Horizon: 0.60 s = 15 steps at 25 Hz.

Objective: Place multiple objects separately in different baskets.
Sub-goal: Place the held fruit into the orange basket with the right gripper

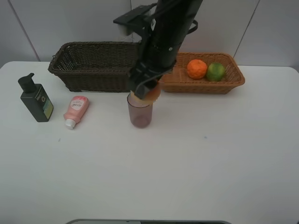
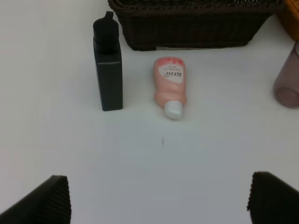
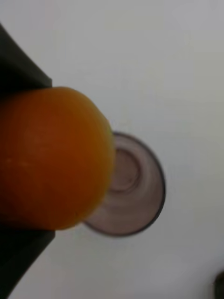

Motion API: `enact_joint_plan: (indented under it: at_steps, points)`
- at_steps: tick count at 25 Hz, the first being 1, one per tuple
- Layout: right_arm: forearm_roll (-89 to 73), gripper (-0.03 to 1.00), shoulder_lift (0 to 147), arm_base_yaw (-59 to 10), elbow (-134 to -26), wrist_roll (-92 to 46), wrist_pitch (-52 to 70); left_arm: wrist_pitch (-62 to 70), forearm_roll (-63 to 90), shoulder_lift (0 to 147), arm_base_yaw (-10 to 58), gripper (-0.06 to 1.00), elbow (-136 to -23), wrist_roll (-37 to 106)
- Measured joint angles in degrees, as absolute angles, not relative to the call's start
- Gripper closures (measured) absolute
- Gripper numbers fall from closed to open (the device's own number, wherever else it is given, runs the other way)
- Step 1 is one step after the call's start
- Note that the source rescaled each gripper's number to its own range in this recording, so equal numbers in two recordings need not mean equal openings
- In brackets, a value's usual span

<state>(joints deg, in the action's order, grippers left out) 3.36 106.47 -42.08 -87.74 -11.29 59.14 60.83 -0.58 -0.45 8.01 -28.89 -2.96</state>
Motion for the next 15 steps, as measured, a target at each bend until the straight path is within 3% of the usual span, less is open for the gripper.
enact_joint_plan:
  at_steps: [7, 15]
  points:
    - [6.4, 0.97, 103.8, -33.0, -87.7, 5.4, 60.2, 60.8, -0.6, -0.5, 8.0, -0.04, -28.9, -3.0]
    - [11.1, 0.97, 104.7, -24.8, -87.7, 14.9, 55.7, 60.8, -0.6, -0.5, 8.0, -0.04, -28.9, -3.0]
